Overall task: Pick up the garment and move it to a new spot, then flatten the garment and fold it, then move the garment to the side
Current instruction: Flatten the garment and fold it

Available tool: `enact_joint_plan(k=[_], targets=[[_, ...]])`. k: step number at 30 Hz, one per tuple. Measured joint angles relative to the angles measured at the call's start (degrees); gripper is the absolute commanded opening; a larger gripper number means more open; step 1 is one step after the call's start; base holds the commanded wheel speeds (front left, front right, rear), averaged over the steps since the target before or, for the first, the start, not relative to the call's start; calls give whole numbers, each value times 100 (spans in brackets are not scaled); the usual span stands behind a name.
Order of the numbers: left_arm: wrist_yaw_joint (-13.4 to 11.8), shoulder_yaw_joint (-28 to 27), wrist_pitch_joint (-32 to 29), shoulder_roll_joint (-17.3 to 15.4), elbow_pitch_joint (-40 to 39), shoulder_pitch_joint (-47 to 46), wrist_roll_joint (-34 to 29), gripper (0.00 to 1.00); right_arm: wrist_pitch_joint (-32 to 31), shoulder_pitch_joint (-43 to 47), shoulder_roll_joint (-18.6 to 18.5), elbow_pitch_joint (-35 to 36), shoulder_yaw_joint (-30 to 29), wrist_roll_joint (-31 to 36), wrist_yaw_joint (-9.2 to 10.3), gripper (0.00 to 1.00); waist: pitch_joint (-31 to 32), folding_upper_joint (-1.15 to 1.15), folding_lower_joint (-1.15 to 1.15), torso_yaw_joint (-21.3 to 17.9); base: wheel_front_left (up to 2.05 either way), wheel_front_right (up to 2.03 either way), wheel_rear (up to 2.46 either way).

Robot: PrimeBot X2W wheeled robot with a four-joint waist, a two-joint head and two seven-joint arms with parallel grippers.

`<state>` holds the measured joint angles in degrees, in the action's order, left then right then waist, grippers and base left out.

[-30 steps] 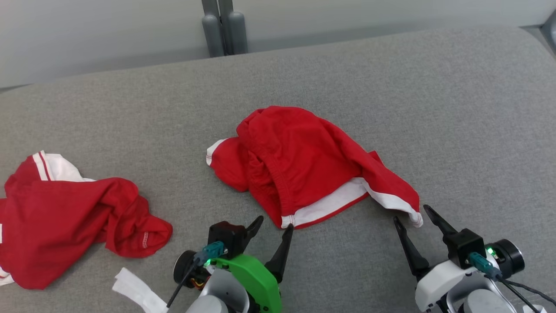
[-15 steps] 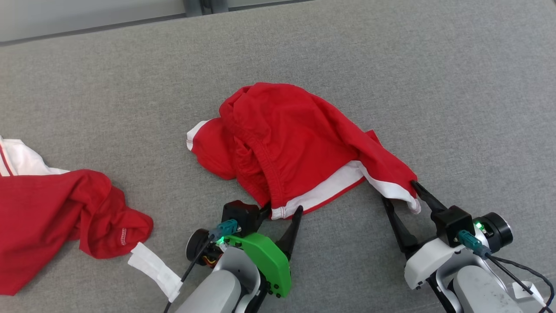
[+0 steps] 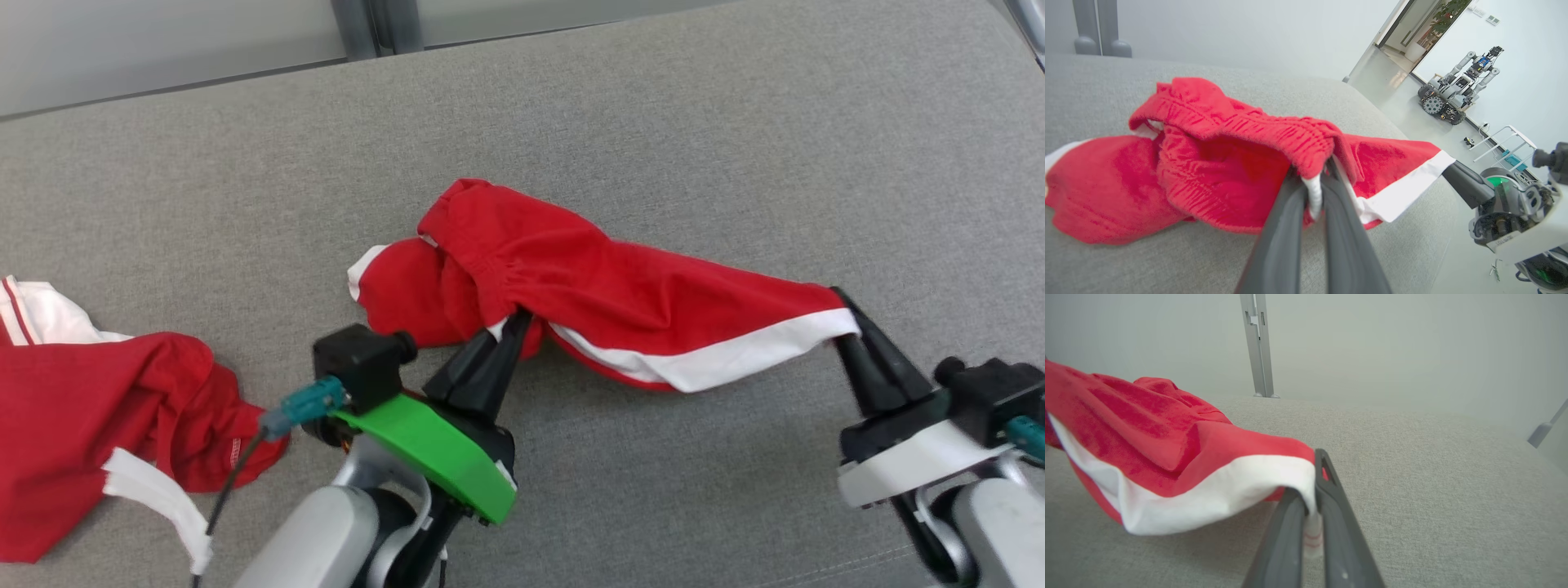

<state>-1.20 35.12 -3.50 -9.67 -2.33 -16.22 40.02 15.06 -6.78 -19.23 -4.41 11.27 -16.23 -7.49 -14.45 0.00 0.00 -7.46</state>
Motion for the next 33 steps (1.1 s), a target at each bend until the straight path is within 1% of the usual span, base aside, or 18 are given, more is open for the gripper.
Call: enact_joint_plan(k=[2,4,6,7,8,10,12,13,15,18,20,21,23,24,25,27,30,33], targets=[[-80,-191,-447,-270,-960,-138,121,0,-103,65,-403,559,-256,-241,-1,0,0,0,0,15,0,0,0],[-165,-393,-890,-461,-1461,-435,289,0,-371,7,-760,1056,-474,-433,0,0,-47,0,0,25,0,0,0],[-264,-632,-1372,-644,-1823,-987,372,0,-731,-302,-1079,1596,-649,-777,0,0,-137,0,0,34,0,0,0],[-298,-703,-1517,-657,-1887,-1178,420,0,-862,-427,-1163,1733,-680,-915,0,0,-170,0,0,34,0,0,0],[-371,-811,-1807,-666,-1951,-1621,513,0,-1126,-710,-1388,1930,-750,-1098,-1,0,-248,0,0,31,0,0,0],[-497,-967,-2142,-606,-1869,-2406,541,0,-1517,-1245,-1650,2065,-860,-1484,0,0,-393,0,0,27,0,0,0],[-559,-1077,-2407,-506,-1521,-3362,510,0,-1878,-1972,-1848,2042,-883,-1727,-1,0,-594,0,0,22,0,0,0],[-599,-1129,-2458,-427,-1305,-3737,488,0,-2034,-2337,-1842,1973,-875,-1938,0,0,-690,0,0,20,0,0,0],[-620,-1159,-2528,-289,-746,-4537,311,0,-2399,-3146,-1819,1692,-779,-2069,-1,0,-923,0,0,12,0,0,0],[-567,-1276,-2221,97,385,-5941,124,0,-2816,-4702,-1611,1038,-611,-2119,0,0,-1372,0,1,-3,0,0,0],[-476,-1257,-1915,246,1053,-6710,-159,0,-2718,-5726,-1333,620,-671,-1859,-1,0,-1658,0,1,-8,0,0,0],[-435,-1296,-1601,323,1426,-7109,-261,0,-2672,-6302,-1156,335,-676,-1692,1,0,-1826,0,1,-10,0,0,0],[-199,-1326,-880,354,2123,-7870,-575,0,-2436,-7289,-706,-247,-659,-1344,0,0,-2152,0,2,-18,0,0,0],[-168,-1413,-579,392,2382,-8116,-589,0,-2310,-7591,-538,-485,-625,-1195,0,0,-2275,0,2,-23,0,0,0],[-57,-1450,-264,427,2674,-8370,-592,0,-2061,-7917,-343,-743,-592,-1000,-1,0,-2422,0,2,-31,0,0,0],[81,-1468,260,437,3215,-8699,-762,0,-1657,-8415,-162,-1133,-425,-698,-3,0,-2673,0,2,-52,0,0,0],[371,-1354,925,421,3777,-9146,-975,0,-1099,-8947,-87,-1648,-167,-311,-3,0,-3026,0,1,-91,0,0,0],[575,-1345,1527,416,4276,-9158,-1004,0,-550,-8884,-113,-2189,174,-118,-1,0,-3364,0,1,-117,0,0,0]])
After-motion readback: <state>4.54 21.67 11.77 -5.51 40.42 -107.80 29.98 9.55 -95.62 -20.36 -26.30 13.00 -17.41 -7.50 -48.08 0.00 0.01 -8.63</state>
